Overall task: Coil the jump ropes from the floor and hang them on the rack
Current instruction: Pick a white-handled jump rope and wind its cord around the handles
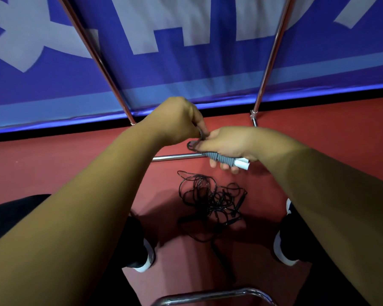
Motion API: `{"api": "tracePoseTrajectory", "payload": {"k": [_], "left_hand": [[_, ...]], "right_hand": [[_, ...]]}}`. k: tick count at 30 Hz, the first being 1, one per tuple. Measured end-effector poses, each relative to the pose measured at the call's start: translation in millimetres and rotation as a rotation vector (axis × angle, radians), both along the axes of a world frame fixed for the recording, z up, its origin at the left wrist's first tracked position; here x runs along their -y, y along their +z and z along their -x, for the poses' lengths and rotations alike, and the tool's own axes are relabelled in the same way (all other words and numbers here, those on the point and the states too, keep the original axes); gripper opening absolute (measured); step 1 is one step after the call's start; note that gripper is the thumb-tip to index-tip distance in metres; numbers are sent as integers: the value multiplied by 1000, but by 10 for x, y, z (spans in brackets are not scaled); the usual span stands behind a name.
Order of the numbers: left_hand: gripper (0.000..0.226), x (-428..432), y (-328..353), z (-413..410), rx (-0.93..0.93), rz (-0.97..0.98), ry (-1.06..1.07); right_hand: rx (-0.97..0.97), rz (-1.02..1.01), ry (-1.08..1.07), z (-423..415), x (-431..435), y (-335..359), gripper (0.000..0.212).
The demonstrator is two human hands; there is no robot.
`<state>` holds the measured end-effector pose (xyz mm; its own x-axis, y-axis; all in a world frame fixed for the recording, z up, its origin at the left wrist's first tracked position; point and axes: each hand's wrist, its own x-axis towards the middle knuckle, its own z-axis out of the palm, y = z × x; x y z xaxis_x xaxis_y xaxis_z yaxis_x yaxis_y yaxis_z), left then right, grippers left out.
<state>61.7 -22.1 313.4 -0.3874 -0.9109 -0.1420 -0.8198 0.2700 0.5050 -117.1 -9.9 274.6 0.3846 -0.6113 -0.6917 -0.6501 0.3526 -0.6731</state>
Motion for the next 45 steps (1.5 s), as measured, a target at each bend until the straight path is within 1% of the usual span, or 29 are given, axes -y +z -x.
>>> {"api": "tracePoseTrajectory", "payload": {"k": [1, 3, 6, 7, 10, 11, 12, 14, 15, 17, 19, 20, 21, 24, 25, 29, 31, 33, 34, 37, 39, 40, 42, 43, 45], "left_hand": [[25, 2, -1, 10, 33, 19, -40], [25, -8, -7, 26, 60, -19, -84], [24, -22, -31, 45, 0, -62, -58], [25, -19, -32, 49, -23, -80, -30], [22, -4, -28, 35, -77, -177, 87], [20, -1, -26, 21, -85, -214, 105], [18, -6, -16, 9, -98, -252, 112], [13, -11, -4, -29, -121, -292, 99], [13, -12, 8, -46, -125, -297, 90], [31, -18, 38, -49, -122, -308, 105], [48, -41, 66, -25, -137, -343, 137], [51, -49, 75, -20, -151, -370, 138], [49, -51, 75, -23, -165, -400, 130], [30, -38, 59, -89, -208, -526, 102], [27, -26, 46, -116, -226, -580, 120], [17, -36, 8, -137, -401, -834, 309], [13, -62, 14, -116, -448, -876, 383], [17, -49, 7, -113, -511, -865, 444], [19, -31, 13, -106, -574, -849, 476], [27, 44, 3, -88, -829, -765, 545], [29, 73, -27, -73, -911, -687, 543], [29, 71, -50, -58, -903, -648, 513], [26, 52, -82, -23, -831, -586, 432], [25, 40, -95, -11, -793, -565, 404], [24, 30, -104, 0, -763, -563, 406]], "right_hand": [[-18, 42, -41, 19, 28, -52, 47], [-24, 91, -130, 62, 87, -124, 33], [47, 115, -222, 82, 132, -174, 18], [77, 126, -233, 72, 133, -183, 20], [121, 150, -289, 33, 153, -157, 41], [149, 141, -319, 18, 171, -128, 42], [181, 120, -345, 6, 190, -102, 38], [225, 63, -395, -16, 210, -54, 25], [227, 47, -415, -25, 210, -38, 27], [194, 60, -434, -32, 212, -45, 44], [162, 109, -416, -44, 207, -64, 47], [150, 134, -399, -42, 204, -71, 45], [147, 155, -386, -41, 204, -80, 43], [184, 221, -354, -38, 195, -101, 40], [191, 244, -345, -41, 190, -108, 38], [239, 305, -331, -52, 164, -99, 32], [245, 337, -330, -52, 165, -68, 31], [252, 357, -366, -47, 181, -35, 31], [264, 350, -403, -46, 186, -16, 31], [356, 267, -541, -46, 207, 25, 31], [408, 189, -615, -44, 213, 55, 32], [433, 145, -645, -41, 214, 65, 34], [478, 84, -672, -34, 212, 87, 43], [486, 80, -662, -32, 203, 98, 46], [506, 107, -614, -25, 176, 123, 43]]}}
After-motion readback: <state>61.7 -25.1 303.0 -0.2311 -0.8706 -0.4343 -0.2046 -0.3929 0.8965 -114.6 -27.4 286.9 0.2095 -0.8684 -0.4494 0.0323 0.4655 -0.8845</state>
